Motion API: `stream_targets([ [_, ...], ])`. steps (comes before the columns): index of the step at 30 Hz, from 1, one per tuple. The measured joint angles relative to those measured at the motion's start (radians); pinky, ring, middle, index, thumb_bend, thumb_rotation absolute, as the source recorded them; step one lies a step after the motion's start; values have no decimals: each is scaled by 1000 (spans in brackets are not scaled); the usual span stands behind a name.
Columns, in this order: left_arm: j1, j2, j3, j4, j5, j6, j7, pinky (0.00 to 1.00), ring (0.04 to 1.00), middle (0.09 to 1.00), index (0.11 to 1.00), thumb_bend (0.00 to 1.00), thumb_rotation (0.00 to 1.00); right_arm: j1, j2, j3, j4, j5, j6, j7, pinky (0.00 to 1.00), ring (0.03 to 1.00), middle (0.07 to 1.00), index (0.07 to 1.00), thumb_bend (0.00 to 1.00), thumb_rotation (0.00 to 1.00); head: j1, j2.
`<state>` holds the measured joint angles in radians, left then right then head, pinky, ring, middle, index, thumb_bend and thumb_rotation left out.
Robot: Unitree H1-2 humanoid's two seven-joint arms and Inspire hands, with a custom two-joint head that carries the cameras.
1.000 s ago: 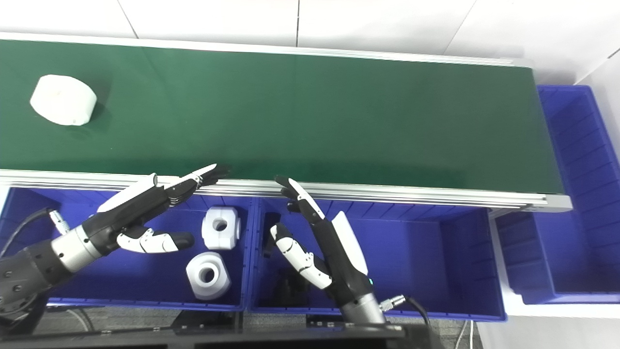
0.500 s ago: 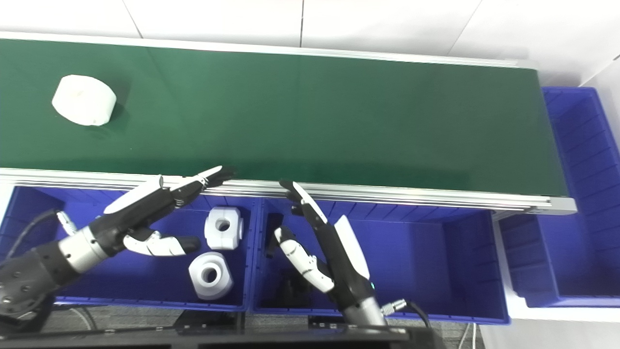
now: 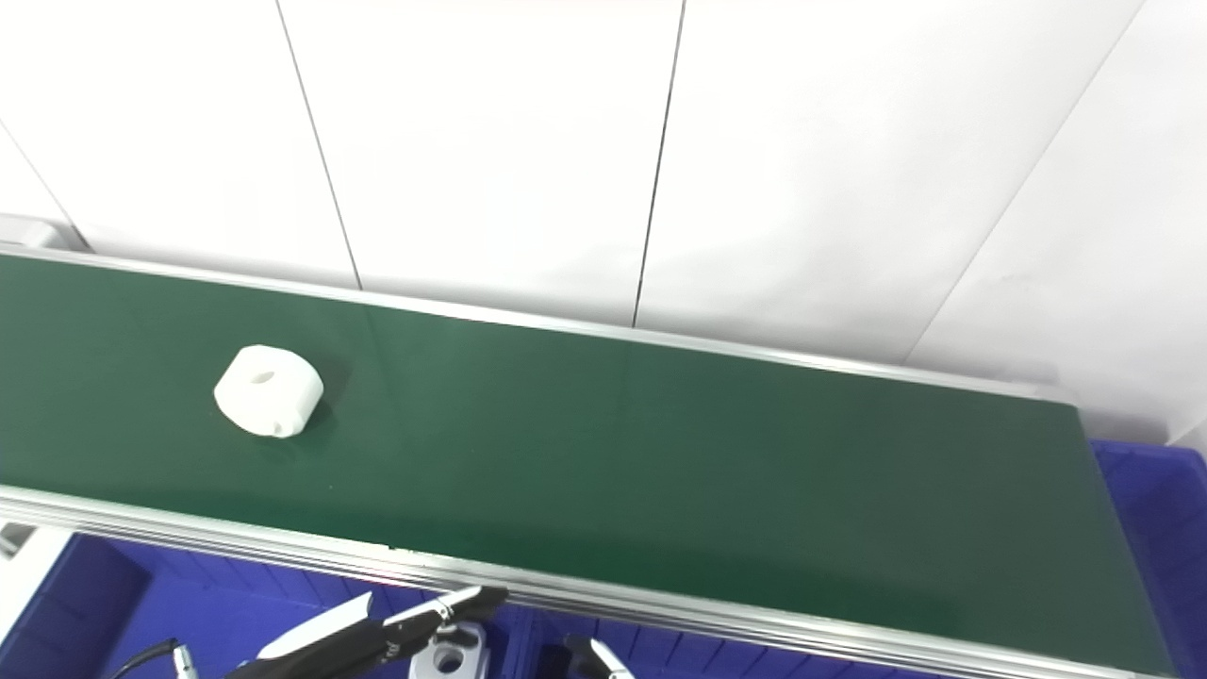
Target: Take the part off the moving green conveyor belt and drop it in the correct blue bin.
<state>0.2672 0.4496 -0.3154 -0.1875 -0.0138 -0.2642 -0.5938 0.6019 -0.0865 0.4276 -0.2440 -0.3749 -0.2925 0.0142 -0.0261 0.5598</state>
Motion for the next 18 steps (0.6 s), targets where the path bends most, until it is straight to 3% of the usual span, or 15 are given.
stream_targets([
  [5,-7,-1,-1,-2,0,4,0,879,974,1000,980,406,479,-1,-2,-1,-1,7,0,0,734,851,897,858,278,589,9,20],
  [7,-22,-10,-4,39,4,-31,2,964,994,1000,995,364,632,-1,-4,-2,-1,11,0,0,745,858,902,866,281,590,15,23],
  [8,-47,-26,-9,111,7,-63,5,976,998,1000,998,339,690,-1,-6,-3,-1,14,0,1,749,860,903,868,283,592,15,23],
  [11,-88,-67,-14,238,26,-82,15,889,970,999,983,320,713,-4,-14,-3,-1,20,0,2,754,863,905,871,284,597,20,31],
  [15,-96,-70,-15,223,26,-138,15,874,969,1000,978,362,710,2,-14,-4,-1,22,0,2,753,861,902,869,285,589,21,34],
  [18,-100,-66,1,205,30,-144,26,841,945,975,948,436,683,-3,-14,-4,-1,22,0,1,748,859,903,870,281,589,23,38],
])
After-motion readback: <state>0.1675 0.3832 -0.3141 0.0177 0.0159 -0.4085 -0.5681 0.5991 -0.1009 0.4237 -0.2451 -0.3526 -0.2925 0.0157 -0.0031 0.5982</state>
